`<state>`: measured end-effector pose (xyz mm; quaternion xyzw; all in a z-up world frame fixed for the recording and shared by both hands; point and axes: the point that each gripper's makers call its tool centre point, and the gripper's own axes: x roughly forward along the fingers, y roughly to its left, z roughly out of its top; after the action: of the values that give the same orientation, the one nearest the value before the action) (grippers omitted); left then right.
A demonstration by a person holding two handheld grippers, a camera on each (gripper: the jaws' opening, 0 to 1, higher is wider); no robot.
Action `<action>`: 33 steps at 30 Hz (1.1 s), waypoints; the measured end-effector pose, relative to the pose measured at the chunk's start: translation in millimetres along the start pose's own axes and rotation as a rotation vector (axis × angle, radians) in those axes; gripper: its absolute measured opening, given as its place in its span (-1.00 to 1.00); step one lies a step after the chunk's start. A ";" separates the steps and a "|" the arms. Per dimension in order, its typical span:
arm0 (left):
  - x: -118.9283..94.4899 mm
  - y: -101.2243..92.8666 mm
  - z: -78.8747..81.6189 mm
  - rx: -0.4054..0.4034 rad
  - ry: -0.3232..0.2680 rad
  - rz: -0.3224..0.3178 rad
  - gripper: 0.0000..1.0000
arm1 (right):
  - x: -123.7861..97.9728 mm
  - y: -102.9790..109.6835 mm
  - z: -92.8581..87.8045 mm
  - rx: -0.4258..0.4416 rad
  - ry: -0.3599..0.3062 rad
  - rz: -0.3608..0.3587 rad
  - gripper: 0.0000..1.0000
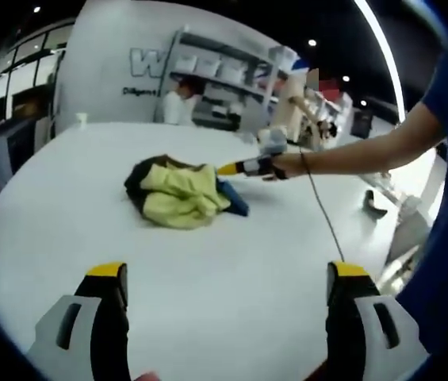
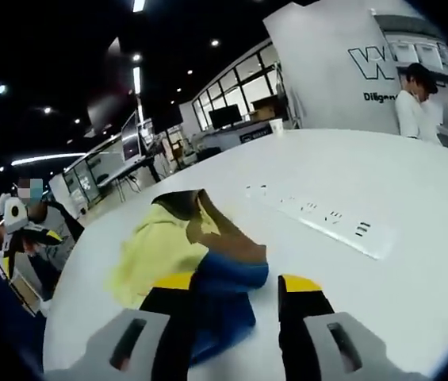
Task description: Fold the garment on the visible template until the final outline fits inside the template.
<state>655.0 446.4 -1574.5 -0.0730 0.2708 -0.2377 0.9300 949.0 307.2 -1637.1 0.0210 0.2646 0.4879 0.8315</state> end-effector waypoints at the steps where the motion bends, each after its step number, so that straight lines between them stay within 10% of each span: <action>1: 0.1 0.3 -0.3 -0.001 0.001 0.001 0.98 | 1.6 -0.1 -0.5 0.000 0.003 0.002 -0.31; 9: -1.3 3.2 -1.7 -0.004 0.011 0.014 0.98 | 30.8 -13.4 -3.6 0.006 0.060 0.057 -0.23; 21: -2.9 3.1 -4.2 -0.006 0.025 0.012 0.98 | 30.2 4.3 -7.9 0.050 0.107 0.120 -0.72; 29: -3.6 0.6 -3.5 -0.017 0.011 0.008 0.98 | 13.4 12.9 29.5 0.072 0.006 0.189 -0.90; 33: -2.9 0.0 -4.3 -0.015 0.011 0.004 0.98 | 16.9 21.7 25.8 0.019 0.065 0.217 -0.93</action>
<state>650.5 447.8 -1576.8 -0.0782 0.2778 -0.2343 0.9284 950.0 338.1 -1615.7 0.0418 0.2921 0.5731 0.7645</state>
